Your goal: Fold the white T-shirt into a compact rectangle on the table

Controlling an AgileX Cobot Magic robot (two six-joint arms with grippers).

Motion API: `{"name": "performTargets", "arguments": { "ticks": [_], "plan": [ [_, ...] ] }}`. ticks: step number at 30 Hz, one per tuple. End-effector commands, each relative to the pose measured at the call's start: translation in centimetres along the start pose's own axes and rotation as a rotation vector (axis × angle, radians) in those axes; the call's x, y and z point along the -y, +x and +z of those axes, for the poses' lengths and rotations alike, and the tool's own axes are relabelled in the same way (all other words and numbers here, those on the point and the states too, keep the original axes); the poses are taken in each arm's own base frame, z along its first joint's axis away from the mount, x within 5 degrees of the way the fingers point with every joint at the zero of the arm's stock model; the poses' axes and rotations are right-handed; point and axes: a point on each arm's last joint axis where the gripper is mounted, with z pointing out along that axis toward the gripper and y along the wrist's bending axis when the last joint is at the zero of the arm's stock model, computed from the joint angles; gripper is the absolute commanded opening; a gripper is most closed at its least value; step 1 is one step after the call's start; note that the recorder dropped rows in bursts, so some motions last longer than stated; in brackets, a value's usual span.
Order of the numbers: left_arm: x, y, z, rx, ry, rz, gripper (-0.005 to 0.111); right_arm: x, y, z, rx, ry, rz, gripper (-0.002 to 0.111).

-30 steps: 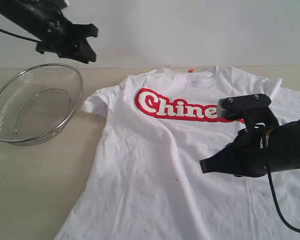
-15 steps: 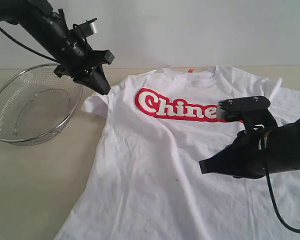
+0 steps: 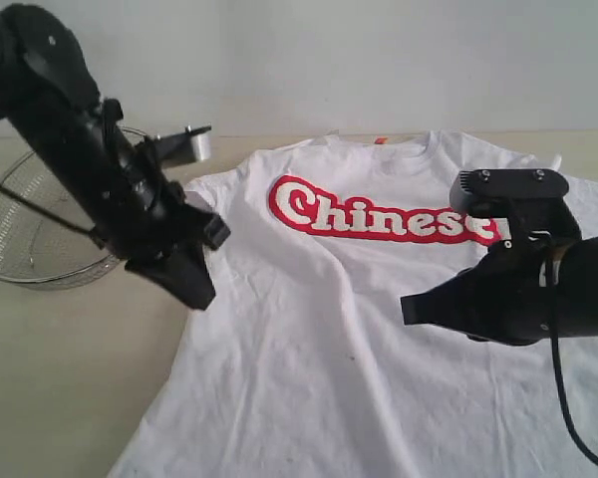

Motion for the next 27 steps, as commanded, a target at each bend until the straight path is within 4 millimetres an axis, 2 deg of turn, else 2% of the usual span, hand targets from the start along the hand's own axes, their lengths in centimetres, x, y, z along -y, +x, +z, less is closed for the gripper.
{"name": "performTargets", "arguments": {
  "ticks": [1, 4, 10, 19, 27],
  "plan": [
    [0.8, 3.1, 2.6, 0.037, -0.061, -0.01, 0.005, 0.0, 1.3, -0.8, -0.046, 0.0, 0.029, 0.0],
    [0.0, 4.6, 4.4, 0.032, -0.098, -0.028, 0.005, 0.2, 1.9, -0.8, -0.088, 0.01, 0.03, 0.0],
    [-1.3, 7.2, 6.3, 0.016, -0.146, -0.069, 0.005, 0.2, 2.1, -0.8, -0.108, 0.013, 0.026, 0.0],
    [-1.8, 9.2, 7.5, -0.024, -0.15, -0.112, 0.005, 0.2, 2.0, -0.8, -0.104, 0.012, 0.026, 0.0],
    [-2.4, 12.2, 8.8, -0.08, -0.171, -0.156, 0.005, 0.2, 2.1, -0.8, -0.106, 0.012, 0.012, 0.0]
  ]
}}
